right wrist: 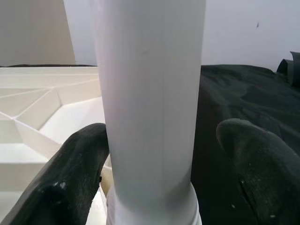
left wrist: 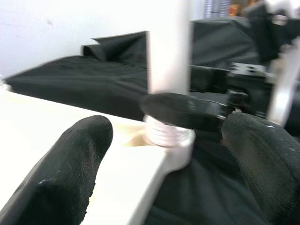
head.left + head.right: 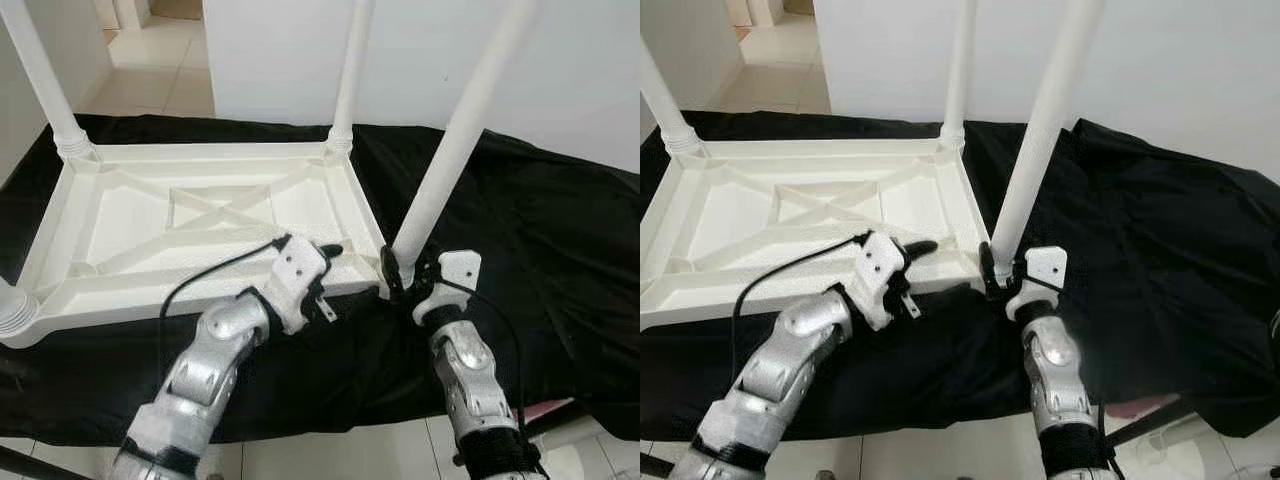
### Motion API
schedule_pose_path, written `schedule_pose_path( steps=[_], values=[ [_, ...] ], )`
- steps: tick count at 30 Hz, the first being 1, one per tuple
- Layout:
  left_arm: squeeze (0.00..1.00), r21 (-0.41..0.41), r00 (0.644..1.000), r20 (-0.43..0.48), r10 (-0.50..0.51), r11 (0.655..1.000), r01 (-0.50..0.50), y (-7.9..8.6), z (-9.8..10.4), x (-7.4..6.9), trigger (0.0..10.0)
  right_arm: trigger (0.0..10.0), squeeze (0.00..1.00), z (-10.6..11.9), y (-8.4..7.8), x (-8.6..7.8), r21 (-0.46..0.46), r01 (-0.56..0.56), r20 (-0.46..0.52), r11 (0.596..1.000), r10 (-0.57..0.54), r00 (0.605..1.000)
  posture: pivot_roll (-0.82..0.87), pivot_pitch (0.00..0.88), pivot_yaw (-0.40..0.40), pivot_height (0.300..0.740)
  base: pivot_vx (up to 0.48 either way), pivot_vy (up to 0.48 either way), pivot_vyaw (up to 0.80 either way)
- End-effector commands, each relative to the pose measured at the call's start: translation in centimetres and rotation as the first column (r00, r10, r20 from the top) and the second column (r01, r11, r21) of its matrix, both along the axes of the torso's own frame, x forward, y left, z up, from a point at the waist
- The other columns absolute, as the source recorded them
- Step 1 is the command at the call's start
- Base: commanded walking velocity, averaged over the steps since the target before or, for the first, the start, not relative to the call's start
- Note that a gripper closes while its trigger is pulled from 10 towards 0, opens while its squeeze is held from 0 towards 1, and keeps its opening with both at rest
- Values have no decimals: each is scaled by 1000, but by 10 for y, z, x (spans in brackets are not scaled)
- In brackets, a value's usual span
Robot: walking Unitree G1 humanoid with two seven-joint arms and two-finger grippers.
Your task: Building children table
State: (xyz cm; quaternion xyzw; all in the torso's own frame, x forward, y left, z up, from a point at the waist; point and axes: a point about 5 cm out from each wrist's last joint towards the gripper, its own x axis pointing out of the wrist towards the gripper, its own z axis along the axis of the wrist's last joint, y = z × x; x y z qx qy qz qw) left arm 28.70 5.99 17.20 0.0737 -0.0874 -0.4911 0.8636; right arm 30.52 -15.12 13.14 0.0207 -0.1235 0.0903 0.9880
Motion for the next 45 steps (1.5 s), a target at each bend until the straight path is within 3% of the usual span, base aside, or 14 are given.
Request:
schedule_pose_path(
  steps=[1, 10, 15, 24, 25, 27, 29, 31, 32, 40, 41, 42, 44, 45],
  values=[
    [0, 19, 1000, 6, 5, 1000, -5, 1, -1, 3, 10000, 10000, 0, 0, -1, 2, -4, -16, 5, 1000, 16, 1000, -30, 75, -66, 740, 0, 0, 0],
    [0, 37, 1000, -23, 3, 999, -2, -1, -7, -1, 10000, 10000, 0, -1, -2, 5, -30, -70, 7, 997, 70, 998, -27, 80, -66, 740, 0, 0, 0],
    [0, 48, 993, -35, -109, 993, 110, -10, -9, -18, 10000, 10000, 0, 6, -14, 17, -119, -170, 3, 978, 172, 985, -15, 86, -69, 740, 0, 0, 0],
    [0, 64, 991, -42, -123, 990, 126, -14, -12, -20, 10000, 10000, 0, 13, -19, 27, -166, -214, -3, 963, 216, 976, -11, 83, -71, 740, 0, 0, 0],
    [0, 68, 991, -34, -127, 989, 129, -17, -11, -22, 10000, 7765, 0, 10, -17, 29, -184, -250, -25, 951, 249, 968, -10, 81, -73, 740, 0, 0, 0],
    [0, 68, 991, -33, -128, 989, 130, -18, -11, -22, 10000, 7765, 0, 9, -16, 29, -187, -259, -31, 948, 257, 966, -10, 81, -73, 740, 0, 0, 0],
    [0, 64, 992, -35, -125, 990, 127, -19, -11, -22, 10000, 3608, 0, 5, -13, 28, -190, -290, -49, 938, 286, 957, -8, 79, -74, 740, 0, 0, 0],
    [0, 64, 992, -35, -125, 990, 127, -19, -11, -22, 10000, 3608, 0, 5, -13, 28, -190, -290, -49, 938, 286, 957, -8, 79, -74, 740, 0, 0, 0],
    [0, 63, 992, -35, -125, 990, 127, -20, -11, -22, 10000, 0, 0, 3, -11, 28, -187, -304, -56, 934, 299, 953, -8, 78, -73, 740, 0, 0, 0],
    [0, 66, 991, -33, -127, 989, 129, -21, -10, -23, 10000, 0, 0, -2, -12, 26, -186, -303, -72, 935, 294, 953, -14, 76, -71, 740, 0, 0, 0],
    [0, 68, 991, -33, -128, 989, 130, -21, -10, -23, 10000, 1765, 0, -3, -14, 26, -178, -292, -75, 940, 283, 956, -14, 76, -71, 740, 0, 0, 0],
    [0, 67, 991, -35, -129, 989, 131, -21, -10, -22, 10000, 8039, 0, -4, -16, 25, -170, -278, -76, 945, 268, 960, -14, 77, -71, 740, 0, 0, 0],
    [0, 66, 991, -36, -129, 989, 131, -21, -10, -22, 10000, 8039, 0, -5, -17, 25, -166, -268, -76, 949, 259, 963, -14, 77, -71, 740, 0, 0, 0],
    [0, 68, 991, -35, -129, 989, 131, -21, -9, -22, 10000, 10000, 0, -5, -18, 25, -159, -260, -75, 952, 251, 965, -14, 77, -71, 740, 0, 0, 0]
  ],
)
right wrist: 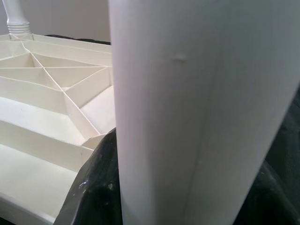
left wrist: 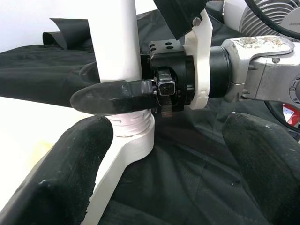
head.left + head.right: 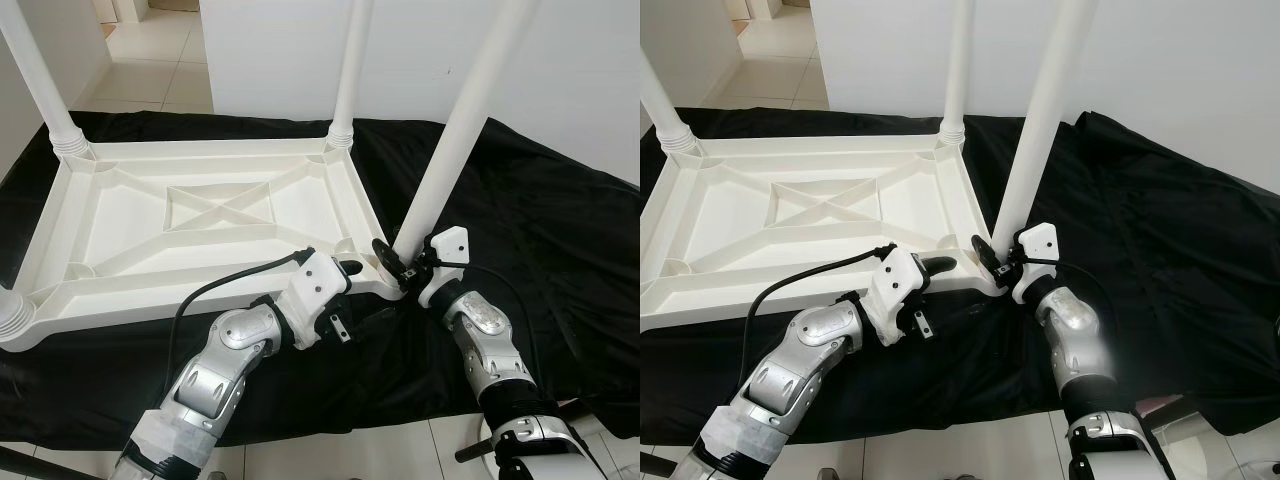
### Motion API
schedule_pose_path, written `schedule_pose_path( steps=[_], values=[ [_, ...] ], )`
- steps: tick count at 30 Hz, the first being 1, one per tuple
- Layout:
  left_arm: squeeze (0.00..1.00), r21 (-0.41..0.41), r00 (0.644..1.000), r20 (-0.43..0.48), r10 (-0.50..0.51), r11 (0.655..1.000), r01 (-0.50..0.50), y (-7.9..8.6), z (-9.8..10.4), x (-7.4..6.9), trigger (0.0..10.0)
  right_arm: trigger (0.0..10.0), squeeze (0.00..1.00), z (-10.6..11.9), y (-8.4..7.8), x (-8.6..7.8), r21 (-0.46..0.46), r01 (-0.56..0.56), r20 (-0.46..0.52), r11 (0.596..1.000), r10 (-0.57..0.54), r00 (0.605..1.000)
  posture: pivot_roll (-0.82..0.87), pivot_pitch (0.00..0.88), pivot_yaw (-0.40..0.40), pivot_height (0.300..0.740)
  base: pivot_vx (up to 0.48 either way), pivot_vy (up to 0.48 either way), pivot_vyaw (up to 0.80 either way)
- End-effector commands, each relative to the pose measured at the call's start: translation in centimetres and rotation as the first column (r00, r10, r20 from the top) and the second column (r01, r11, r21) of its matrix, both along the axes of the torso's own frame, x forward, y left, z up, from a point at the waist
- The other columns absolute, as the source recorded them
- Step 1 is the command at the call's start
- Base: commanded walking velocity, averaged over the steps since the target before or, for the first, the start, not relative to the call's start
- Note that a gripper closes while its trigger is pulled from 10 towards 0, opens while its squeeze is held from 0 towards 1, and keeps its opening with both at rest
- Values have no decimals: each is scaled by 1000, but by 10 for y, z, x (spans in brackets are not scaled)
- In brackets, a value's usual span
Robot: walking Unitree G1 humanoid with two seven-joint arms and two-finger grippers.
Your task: Building children table
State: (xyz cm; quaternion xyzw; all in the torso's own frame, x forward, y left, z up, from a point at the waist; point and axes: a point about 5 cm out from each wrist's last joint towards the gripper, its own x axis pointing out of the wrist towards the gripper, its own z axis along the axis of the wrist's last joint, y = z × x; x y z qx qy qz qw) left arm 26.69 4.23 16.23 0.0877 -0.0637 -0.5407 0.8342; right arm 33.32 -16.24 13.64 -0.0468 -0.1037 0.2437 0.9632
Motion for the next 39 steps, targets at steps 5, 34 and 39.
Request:
schedule_pose_path(
  steps=[5, 34, 39],
  values=[
    [0, 13, 1000, 0, -19, 1000, 19, -4, 0, -2, 10000, 10000, 0, -10, -8, -4, 26, 111, -58, 993, -110, 992, -17, 77, -74, 740, 0, 0, 0],
    [0, 25, 999, 3, -33, 999, 33, -7, -1, -2, 10000, 10000, 1000, -9, 25, -29, 222, 596, -155, 772, -576, 803, -25, 73, -65, 740, 0, 0, 0],
    [0, 23, 999, 4, -32, 999, 32, -7, 0, -2, 10000, 10000, 1000, 0, 24, -32, 252, 561, -123, 788, -549, 827, -29, 74, -64, 740, 0, 0, 0]
  ],
)
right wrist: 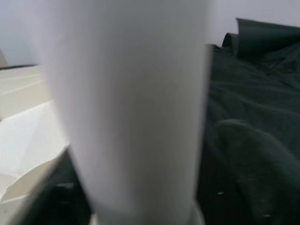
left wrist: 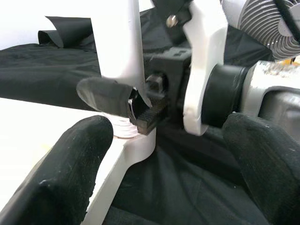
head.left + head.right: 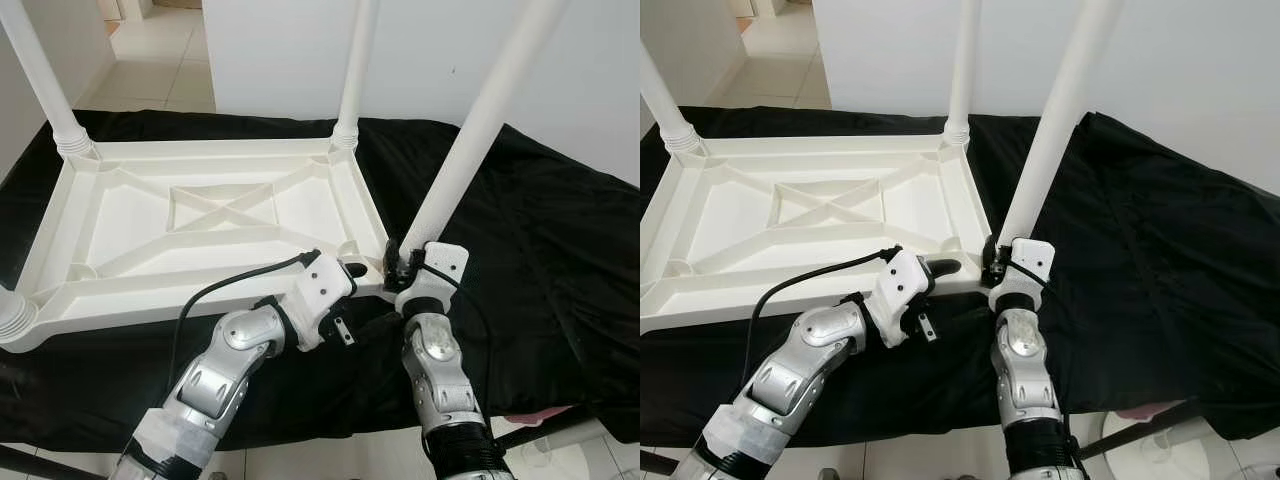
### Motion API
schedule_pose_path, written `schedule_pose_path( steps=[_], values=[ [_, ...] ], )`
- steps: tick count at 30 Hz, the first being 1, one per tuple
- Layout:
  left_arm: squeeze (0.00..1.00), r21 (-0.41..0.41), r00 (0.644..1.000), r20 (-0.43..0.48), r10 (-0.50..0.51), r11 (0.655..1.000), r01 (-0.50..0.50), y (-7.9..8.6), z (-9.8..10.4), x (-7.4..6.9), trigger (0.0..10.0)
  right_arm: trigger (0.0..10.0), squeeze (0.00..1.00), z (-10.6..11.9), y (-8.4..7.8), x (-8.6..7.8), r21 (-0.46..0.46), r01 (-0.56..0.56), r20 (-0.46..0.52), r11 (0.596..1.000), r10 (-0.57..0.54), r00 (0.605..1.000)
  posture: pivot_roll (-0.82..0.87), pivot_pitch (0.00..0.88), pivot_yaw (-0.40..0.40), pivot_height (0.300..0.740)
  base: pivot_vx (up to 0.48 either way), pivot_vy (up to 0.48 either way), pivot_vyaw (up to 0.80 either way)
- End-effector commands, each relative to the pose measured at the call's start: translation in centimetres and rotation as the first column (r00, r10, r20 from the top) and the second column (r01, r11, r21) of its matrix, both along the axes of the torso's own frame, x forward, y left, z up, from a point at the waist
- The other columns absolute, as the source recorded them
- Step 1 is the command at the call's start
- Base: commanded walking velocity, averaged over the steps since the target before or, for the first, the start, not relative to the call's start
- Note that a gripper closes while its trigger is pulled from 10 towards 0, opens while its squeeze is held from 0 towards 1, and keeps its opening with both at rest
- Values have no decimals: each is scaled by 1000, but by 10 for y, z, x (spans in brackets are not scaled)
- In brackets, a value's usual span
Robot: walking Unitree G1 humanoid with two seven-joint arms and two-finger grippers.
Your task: Building children table
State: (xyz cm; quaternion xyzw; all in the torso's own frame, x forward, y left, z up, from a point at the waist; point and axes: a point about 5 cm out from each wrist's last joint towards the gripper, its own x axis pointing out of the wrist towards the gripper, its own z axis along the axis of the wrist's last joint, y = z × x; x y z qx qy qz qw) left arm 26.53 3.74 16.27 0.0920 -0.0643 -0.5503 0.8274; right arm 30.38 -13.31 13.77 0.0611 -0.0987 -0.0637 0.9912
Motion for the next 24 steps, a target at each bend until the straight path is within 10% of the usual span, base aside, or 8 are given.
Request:
schedule_pose_path(
  steps=[1, 8, 9, 24],
  values=[
    [0, 14, 1000, -1, -9, 1000, 9, -2, -1, 0, 10000, 10000, 1000, -2, -5, -2, 10, 4, -2, 1000, -4, 1000, -29, 74, -64, 740, 0, 0, 0],
    [0, 14, 1000, -2, -16, 1000, 16, -4, -1, -1, 10000, 10000, 1000, -2, -16, -1, -10, -101, 31, 995, 101, 994, -32, 73, -64, 740, 0, 0, 0],
    [0, 15, 1000, -1, -16, 1000, 16, -4, -1, -1, 10000, 10000, 0, -2, -18, 0, -30, -148, 30, 989, 149, 988, -32, 72, -64, 740, 0, 0, 0],
    [0, 46, 999, 0, -52, 998, 52, -6, -3, -4, 10000, 10000, 0, 1, -32, 19, -195, -502, -56, 842, 502, 863, -30, 67, -58, 740, 0, 0, 0]
  ],
)
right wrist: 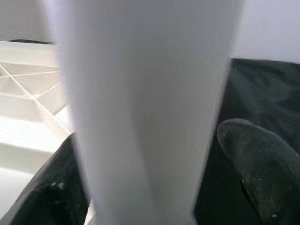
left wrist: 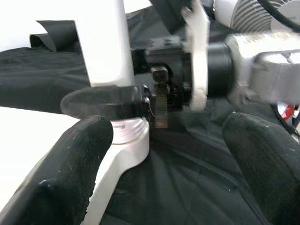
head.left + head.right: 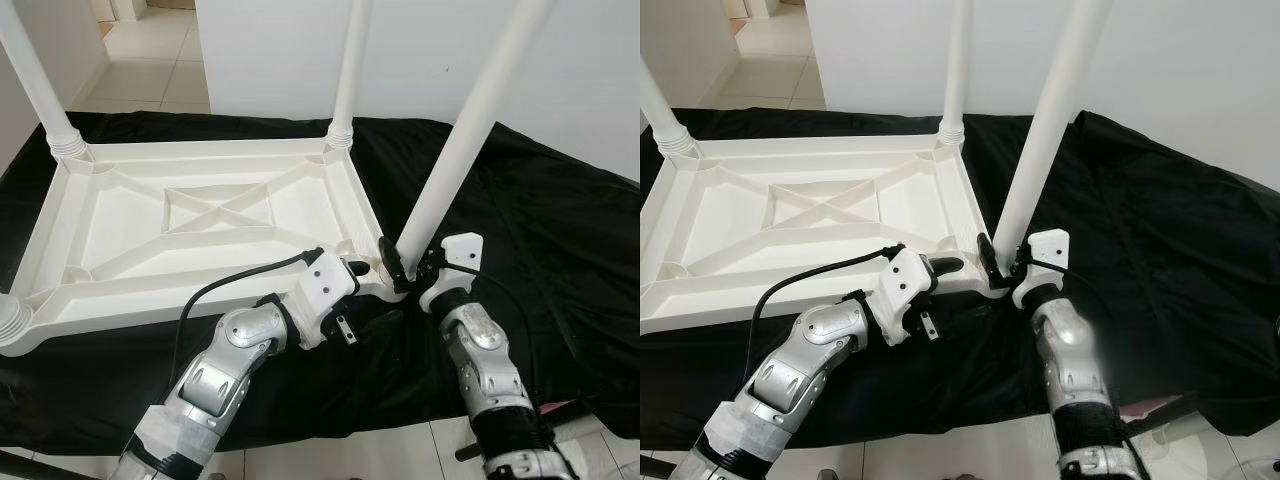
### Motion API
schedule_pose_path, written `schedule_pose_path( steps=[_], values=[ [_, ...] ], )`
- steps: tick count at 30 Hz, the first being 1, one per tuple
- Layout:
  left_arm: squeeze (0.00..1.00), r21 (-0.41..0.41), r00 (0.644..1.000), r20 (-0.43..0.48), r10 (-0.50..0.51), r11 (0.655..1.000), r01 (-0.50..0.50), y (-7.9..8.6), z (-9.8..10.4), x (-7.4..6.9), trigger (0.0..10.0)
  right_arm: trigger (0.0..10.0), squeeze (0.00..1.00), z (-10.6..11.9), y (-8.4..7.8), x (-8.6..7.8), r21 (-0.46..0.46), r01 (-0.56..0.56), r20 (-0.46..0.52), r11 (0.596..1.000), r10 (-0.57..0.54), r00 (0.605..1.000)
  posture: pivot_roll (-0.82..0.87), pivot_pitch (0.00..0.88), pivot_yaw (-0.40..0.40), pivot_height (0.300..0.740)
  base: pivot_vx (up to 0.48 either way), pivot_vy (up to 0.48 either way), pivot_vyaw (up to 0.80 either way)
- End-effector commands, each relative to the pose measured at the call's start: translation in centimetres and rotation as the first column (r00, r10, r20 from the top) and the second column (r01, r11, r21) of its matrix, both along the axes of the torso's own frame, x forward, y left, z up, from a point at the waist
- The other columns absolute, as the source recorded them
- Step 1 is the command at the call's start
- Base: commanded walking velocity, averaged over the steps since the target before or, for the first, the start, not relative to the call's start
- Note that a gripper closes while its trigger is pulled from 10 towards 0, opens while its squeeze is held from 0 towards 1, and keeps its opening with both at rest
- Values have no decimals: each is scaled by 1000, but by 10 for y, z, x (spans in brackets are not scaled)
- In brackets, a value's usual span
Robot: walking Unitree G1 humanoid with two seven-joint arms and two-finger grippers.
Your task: Building children table
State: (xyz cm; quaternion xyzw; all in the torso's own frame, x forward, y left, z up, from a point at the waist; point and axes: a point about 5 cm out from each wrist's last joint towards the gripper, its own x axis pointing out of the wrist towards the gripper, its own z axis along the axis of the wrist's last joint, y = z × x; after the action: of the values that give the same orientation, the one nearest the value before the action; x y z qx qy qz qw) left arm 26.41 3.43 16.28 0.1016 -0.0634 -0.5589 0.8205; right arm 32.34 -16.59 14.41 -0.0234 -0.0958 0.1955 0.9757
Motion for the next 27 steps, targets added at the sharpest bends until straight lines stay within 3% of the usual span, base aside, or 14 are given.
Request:
schedule_pose_path(
  steps=[1, 2, 3, 5, 6, 7, 8, 18, 19, 20, 27],
  values=[
    [0, 27, 999, -8, -32, 999, 32, -3, -4, -3, 10000, 10000, 0, -5, 0, 0, 6, -26, -27, 1000, 26, 999, -30, 67, -58, 740, 0, 0, 0],
    [0, 27, 999, -9, -31, 999, 31, -3, -4, -3, 10000, 9373, 0, -6, 0, 1, -25, -49, -28, 998, 49, 998, -28, 68, -56, 740, 0, 0, 0],
    [0, 27, 999, -11, -31, 999, 31, -3, -4, -3, 10000, 4627, 0, -5, 1, 3, -61, -84, -24, 995, 83, 996, -27, 68, -57, 740, 0, 0, 0],
    [0, 26, 999, -12, -31, 999, 32, -3, -4, -3, 10000, 4510, 0, -5, 2, 4, -78, -108, -26, 991, 107, 994, -26, 68, -56, 740, 0, 0, 0],
    [0, 27, 999, -13, -32, 999, 33, -3, -4, -4, 10000, 941, 0, -5, 2, 5, -86, -120, -26, 989, 118, 993, -26, 68, -56, 740, 0, 0, 0],
    [0, 27, 999, -13, -32, 999, 33, -3, -4, -4, 10000, 941, 0, -5, 2, 5, -86, -120, -26, 989, 118, 993, -26, 68, -56, 740, 0, 0, 0],
    [0, 28, 999, -13, -34, 999, 34, -4, -4, -4, 10000, 0, 0, -5, 2, 5, -87, -126, -25, 988, 125, 992, -26, 68, -56, 740, 0, 0, 0],
    [0, 31, 999, -16, -34, 999, 34, -4, -5, -6, 10000, 0, 0, -9, 3, 3, -67, -154, -34, 986, 152, 988, -23, 73, -60, 740, 0, 0, 0],
    [0, 32, 999, -18, -36, 999, 36, -4, -6, -6, 10000, 392, 0, -10, 3, 3, -62, -145, -37, 988, 143, 989, -25, 74, -59, 740, 0, 0, 0],
    [0, 32, 999, -19, -36, 999, 37, -4, -6, -6, 10000, 10000, 0, -11, 2, 2, -46, -129, -41, 991, 127, 991, -26, 75, -58, 740, 0, 0, 0],
    [0, 33, 999, -18, -37, 999, 38, -5, -6, -6, 10000, 10000, 0, -16, 2, 1, -14, -38, -73, 999, 37, 997, -29, 76, -58, 740, 0, 0, 0]
  ],
)
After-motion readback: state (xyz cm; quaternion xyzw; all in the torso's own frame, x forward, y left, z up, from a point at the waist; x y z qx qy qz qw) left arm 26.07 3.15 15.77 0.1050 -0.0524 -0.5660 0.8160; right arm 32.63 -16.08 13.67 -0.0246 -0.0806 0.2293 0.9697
